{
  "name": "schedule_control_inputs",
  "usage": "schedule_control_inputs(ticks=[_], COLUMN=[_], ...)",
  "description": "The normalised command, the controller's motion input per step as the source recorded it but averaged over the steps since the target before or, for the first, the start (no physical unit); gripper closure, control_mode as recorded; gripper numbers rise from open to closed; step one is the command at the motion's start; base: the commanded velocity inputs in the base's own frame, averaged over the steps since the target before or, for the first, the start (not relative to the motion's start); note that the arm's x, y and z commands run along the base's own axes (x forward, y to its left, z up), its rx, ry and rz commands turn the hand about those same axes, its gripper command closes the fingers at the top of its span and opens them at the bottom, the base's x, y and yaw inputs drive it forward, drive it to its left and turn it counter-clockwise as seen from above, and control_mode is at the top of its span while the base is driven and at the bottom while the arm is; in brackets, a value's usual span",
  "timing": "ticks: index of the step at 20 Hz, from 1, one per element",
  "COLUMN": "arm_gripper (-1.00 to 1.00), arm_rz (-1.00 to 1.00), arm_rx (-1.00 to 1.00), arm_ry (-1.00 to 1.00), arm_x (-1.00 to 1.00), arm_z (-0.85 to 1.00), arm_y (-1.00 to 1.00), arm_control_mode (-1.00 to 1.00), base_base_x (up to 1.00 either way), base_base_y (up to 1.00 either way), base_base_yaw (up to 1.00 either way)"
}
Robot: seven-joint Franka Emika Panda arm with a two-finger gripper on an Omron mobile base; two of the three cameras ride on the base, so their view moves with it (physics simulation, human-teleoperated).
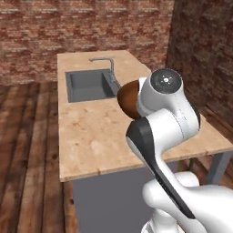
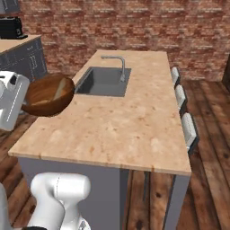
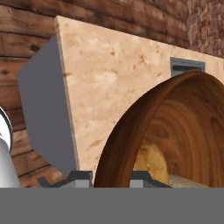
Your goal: Pick up the heated bread from the toaster oven and place it in the bowl. Then move the bread bowl to the dining counter.
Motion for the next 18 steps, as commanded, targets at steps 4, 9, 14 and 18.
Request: schedule_control_inputs(ticks=[4,9,14,18], arm_gripper=[1.00,1.00,1.00,1.00], arm_rz=[0.00,0.00,-0.03,-0.07], arm_rx=[0.00,0.20,0.09,0.00], arm_ry=[0.00,0.17,0.18,0.09], arm_x=[0.00,0.42,0.97,1.00], arm_z=[0.00,-0.50,-0.76,-0.86], arm_y=[0.00,-0.96,-1.00,-1.00], arm_control_mode=[1.00,-1.00,-1.00,-1.00], base_base_x=[0.29,0.00,0.00,0.00], base_base_y=[-0.82,0.00,0.00,0.00], base_base_yaw=[0.02,0.00,0.00,0.00])
